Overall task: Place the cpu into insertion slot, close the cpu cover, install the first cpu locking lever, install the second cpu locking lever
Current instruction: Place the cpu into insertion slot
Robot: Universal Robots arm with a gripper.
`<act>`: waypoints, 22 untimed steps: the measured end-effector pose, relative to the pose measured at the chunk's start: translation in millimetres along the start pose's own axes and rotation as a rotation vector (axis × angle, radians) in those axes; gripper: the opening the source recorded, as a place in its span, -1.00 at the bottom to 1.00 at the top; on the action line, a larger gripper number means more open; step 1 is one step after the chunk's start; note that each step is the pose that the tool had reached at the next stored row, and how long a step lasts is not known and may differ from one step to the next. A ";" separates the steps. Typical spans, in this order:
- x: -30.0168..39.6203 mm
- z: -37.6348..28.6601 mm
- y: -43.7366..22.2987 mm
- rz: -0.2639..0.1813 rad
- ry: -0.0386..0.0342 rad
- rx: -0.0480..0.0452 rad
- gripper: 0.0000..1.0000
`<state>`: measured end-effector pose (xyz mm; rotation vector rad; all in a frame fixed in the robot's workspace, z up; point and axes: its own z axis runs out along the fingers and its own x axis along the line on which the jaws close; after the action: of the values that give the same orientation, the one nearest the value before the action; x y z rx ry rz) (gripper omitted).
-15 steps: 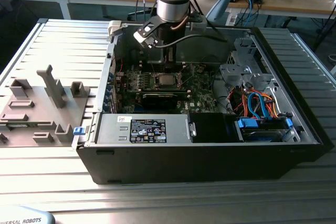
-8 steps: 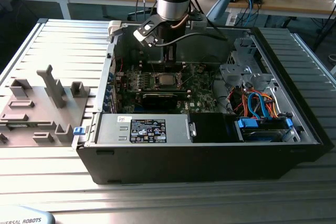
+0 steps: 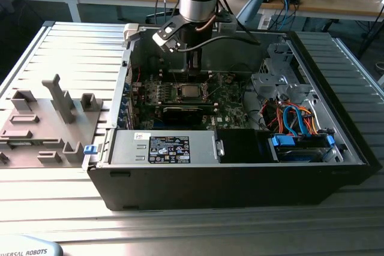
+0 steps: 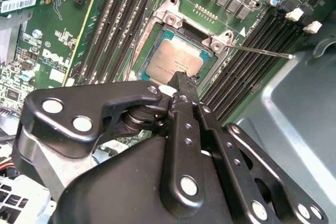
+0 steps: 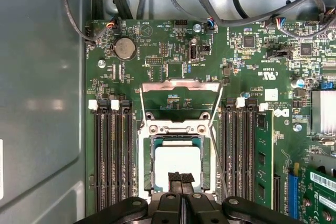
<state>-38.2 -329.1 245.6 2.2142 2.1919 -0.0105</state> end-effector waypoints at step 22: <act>-0.2 -7.6 0.1 0.000 0.0001 0.0000 -0.79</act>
<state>-38.1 -329.1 253.1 2.2142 2.1920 -0.0103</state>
